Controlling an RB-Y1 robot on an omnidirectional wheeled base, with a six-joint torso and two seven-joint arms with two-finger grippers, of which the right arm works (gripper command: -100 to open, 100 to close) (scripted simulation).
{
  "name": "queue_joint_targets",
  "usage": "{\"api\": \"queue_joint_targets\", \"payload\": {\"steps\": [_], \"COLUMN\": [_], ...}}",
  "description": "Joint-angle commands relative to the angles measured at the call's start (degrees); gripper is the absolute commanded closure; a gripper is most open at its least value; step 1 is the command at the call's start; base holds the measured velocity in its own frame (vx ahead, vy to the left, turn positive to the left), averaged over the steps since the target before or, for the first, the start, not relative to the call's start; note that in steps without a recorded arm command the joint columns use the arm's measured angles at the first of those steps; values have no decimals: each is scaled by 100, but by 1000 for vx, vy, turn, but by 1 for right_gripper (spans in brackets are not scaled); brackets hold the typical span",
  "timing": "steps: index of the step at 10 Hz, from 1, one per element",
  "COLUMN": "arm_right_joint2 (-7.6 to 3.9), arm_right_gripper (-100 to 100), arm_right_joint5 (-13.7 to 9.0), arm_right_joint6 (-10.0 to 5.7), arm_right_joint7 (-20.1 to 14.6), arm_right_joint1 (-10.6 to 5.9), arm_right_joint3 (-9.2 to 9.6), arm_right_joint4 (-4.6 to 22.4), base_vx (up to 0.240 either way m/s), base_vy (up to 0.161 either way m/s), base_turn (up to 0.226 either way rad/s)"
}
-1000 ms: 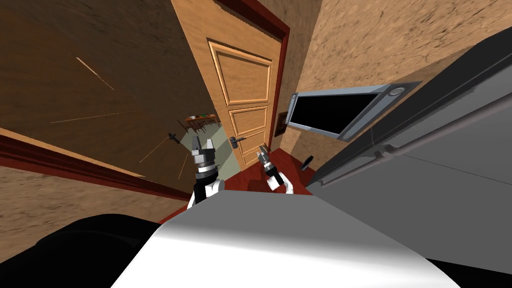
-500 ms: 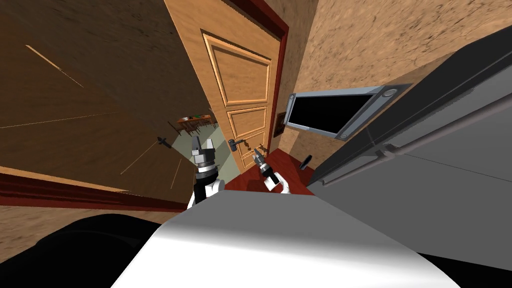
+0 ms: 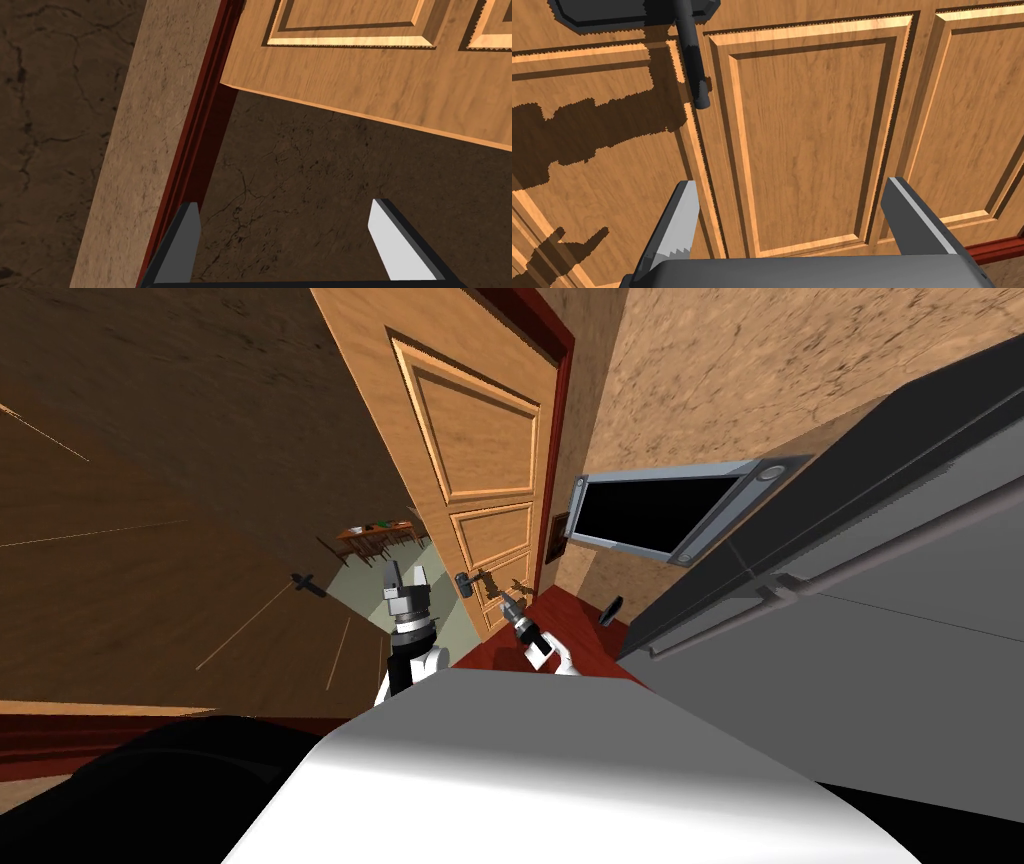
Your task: Push the door open
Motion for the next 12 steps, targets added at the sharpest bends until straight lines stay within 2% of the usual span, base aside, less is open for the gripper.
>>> {"api": "queue_joint_targets", "payload": {"steps": [1,10,12], "arm_right_joint2": [-6,58,40], "arm_right_gripper": [-100,-100,-100], "arm_right_joint5": [24,90,82], "arm_right_joint6": [60,110,109], "arm_right_joint7": [-29,-115,-105], "arm_right_joint1": [-121,-611,-612], "arm_right_joint3": [169,667,612], "arm_right_joint4": [196,1047,1046], "base_vx": [135,108,71], "base_vy": [158,114,66], "base_turn": [-144,-81,11]}}
